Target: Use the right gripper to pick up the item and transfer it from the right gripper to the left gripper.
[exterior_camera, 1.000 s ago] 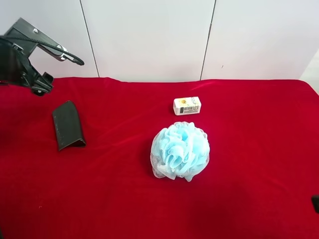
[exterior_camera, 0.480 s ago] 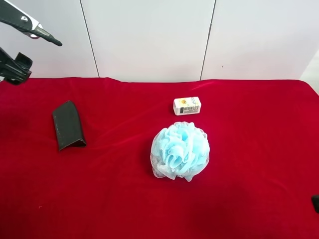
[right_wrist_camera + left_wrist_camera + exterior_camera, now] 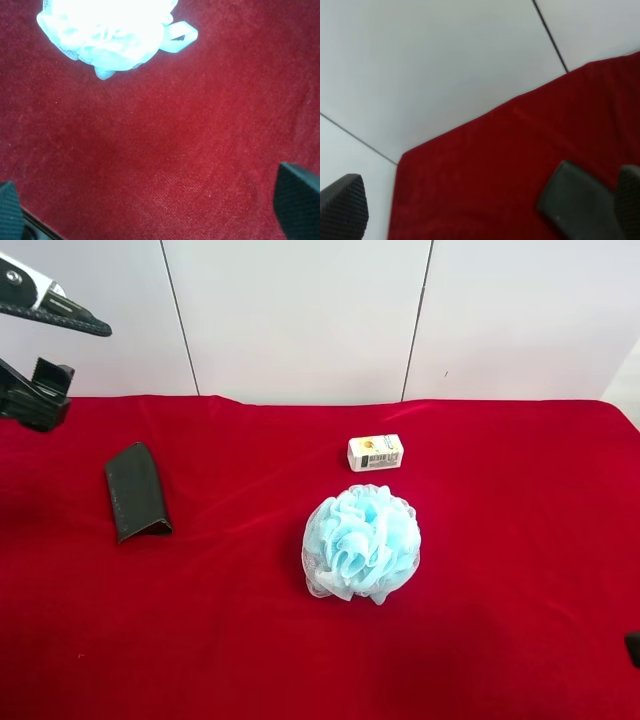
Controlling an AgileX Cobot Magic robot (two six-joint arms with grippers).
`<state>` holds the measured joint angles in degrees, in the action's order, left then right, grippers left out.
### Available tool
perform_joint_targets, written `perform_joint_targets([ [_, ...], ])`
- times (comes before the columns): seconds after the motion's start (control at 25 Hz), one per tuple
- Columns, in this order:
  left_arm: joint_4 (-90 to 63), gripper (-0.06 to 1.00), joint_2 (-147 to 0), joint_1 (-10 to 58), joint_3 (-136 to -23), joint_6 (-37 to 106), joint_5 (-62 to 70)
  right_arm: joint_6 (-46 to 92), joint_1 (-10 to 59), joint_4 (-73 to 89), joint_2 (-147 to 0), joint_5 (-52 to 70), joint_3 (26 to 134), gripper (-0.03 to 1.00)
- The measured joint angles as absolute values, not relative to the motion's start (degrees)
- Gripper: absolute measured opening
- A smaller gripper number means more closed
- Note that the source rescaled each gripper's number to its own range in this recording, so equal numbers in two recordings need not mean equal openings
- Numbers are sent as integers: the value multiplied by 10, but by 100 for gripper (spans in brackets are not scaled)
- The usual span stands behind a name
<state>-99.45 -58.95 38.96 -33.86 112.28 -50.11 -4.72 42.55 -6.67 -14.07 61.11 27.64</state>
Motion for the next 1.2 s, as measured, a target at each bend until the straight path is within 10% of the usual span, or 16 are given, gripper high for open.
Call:
perform_joint_targets([
  [0.76,-994,98,-590,390,-339,1104,-458,-47,146,-59,1,610,275,100],
  [1.2,-996,98,-590,390,-339,1101,-411,-47,128,-58,1,610,275,99],
])
